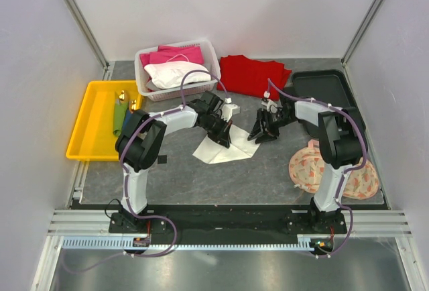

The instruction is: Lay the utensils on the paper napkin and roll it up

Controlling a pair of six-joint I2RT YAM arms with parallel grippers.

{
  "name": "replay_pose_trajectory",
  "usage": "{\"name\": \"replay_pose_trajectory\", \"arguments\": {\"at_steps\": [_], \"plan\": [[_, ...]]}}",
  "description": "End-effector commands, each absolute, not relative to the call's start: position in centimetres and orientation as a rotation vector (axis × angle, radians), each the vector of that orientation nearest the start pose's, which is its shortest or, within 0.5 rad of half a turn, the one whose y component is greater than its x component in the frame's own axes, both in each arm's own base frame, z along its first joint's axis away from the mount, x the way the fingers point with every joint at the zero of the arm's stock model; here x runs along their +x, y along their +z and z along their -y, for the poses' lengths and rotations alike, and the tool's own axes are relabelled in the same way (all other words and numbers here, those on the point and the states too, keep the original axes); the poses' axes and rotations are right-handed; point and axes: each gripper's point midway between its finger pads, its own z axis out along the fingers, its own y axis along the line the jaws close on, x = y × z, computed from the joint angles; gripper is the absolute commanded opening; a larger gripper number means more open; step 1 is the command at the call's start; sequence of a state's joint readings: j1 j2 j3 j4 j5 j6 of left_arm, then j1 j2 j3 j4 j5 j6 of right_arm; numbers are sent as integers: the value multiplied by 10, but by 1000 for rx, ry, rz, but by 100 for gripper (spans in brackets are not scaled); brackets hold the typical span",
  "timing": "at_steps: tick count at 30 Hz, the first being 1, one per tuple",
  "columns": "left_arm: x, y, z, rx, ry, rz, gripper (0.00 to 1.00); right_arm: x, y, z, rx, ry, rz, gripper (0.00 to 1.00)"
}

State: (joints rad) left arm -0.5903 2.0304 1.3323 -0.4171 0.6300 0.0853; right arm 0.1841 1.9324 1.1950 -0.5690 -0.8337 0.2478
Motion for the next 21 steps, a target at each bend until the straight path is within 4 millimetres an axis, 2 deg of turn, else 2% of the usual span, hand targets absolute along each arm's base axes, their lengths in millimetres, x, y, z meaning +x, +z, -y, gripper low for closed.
{"name": "replay_pose_trajectory", "arguments": {"at_steps": [1, 7, 9, 10, 16, 19, 21], "plan": [[305, 32, 323, 1051, -1004, -2455, 4, 314, 49, -171, -112, 1116, -2841, 57], [305, 32, 322, 1052, -1010, -2455, 4, 325, 40, -146, -119, 913, -2865, 58], [306, 34, 323, 1052, -1012, -2452, 4, 327, 37, -142, -103, 869, -2873, 67], [307, 33, 323, 1054, -1010, -2451, 4, 327, 36, -142, -86, 870, -2876, 70], [306, 33, 323, 1058, -1011, -2450, 4, 339, 24, -148, -54, 889, -2859, 70], [305, 32, 322, 1061, -1010, -2452, 4, 336, 14, -159, -44, 965, -2880, 70], [305, 31, 322, 1059, -1009, -2456, 4, 332, 14, -169, -30, 1046, -2884, 69]]}}
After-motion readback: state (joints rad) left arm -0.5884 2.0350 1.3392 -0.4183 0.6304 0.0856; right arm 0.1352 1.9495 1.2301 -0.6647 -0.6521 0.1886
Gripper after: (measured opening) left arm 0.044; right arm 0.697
